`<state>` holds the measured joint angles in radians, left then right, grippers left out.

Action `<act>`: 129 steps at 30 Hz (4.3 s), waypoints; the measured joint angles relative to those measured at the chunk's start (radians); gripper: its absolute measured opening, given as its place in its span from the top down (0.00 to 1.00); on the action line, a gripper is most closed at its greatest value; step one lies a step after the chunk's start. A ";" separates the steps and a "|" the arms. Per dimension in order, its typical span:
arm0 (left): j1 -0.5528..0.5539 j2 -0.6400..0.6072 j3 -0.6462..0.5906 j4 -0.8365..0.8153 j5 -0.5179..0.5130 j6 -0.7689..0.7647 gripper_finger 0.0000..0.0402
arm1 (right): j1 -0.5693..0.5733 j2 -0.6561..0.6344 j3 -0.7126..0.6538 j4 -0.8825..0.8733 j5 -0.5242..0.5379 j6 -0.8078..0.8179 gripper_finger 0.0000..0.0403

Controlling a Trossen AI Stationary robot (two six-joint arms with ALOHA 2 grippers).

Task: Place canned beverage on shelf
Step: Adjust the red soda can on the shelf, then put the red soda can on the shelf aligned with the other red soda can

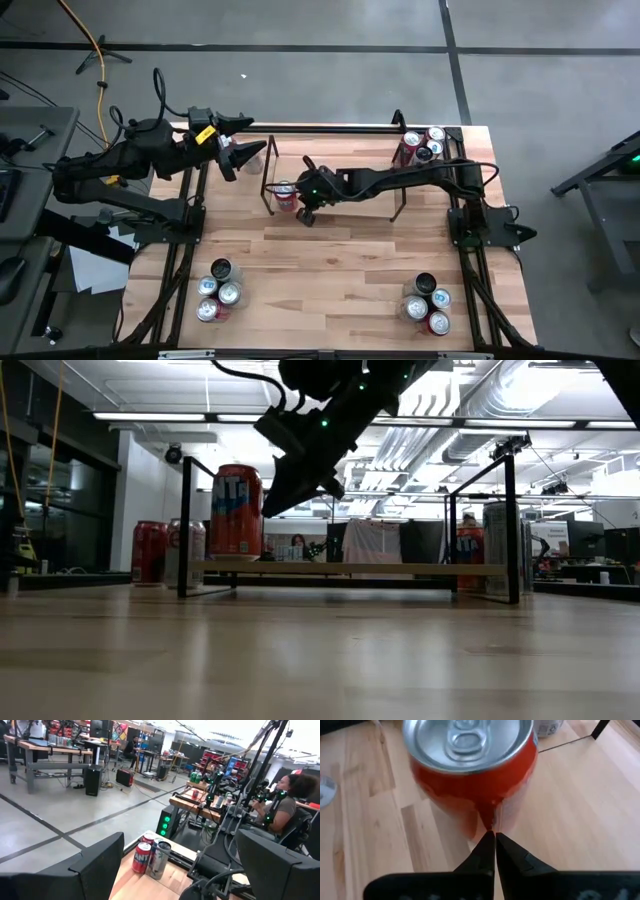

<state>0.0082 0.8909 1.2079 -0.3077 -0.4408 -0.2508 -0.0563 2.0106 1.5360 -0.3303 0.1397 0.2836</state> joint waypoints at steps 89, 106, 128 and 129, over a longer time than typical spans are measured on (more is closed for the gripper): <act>0.000 -0.081 -0.526 0.577 0.132 0.018 0.16 | -0.645 -0.629 0.044 -0.752 0.163 0.296 0.20; 0.000 -0.094 -0.526 0.582 0.132 0.018 0.16 | -0.838 -0.276 0.057 -0.994 0.028 0.348 0.20; 0.000 -0.094 -0.526 0.599 0.117 0.018 0.16 | -0.842 -0.243 -0.079 -0.892 -0.016 0.442 0.20; 0.000 -0.094 -0.526 0.600 0.117 0.019 0.16 | -0.842 -0.236 -0.079 -0.892 -0.013 0.442 0.20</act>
<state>0.0082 0.7971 0.6815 0.2927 -0.3237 -0.2321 -0.8978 1.7748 1.4570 -1.2227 0.1262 0.7258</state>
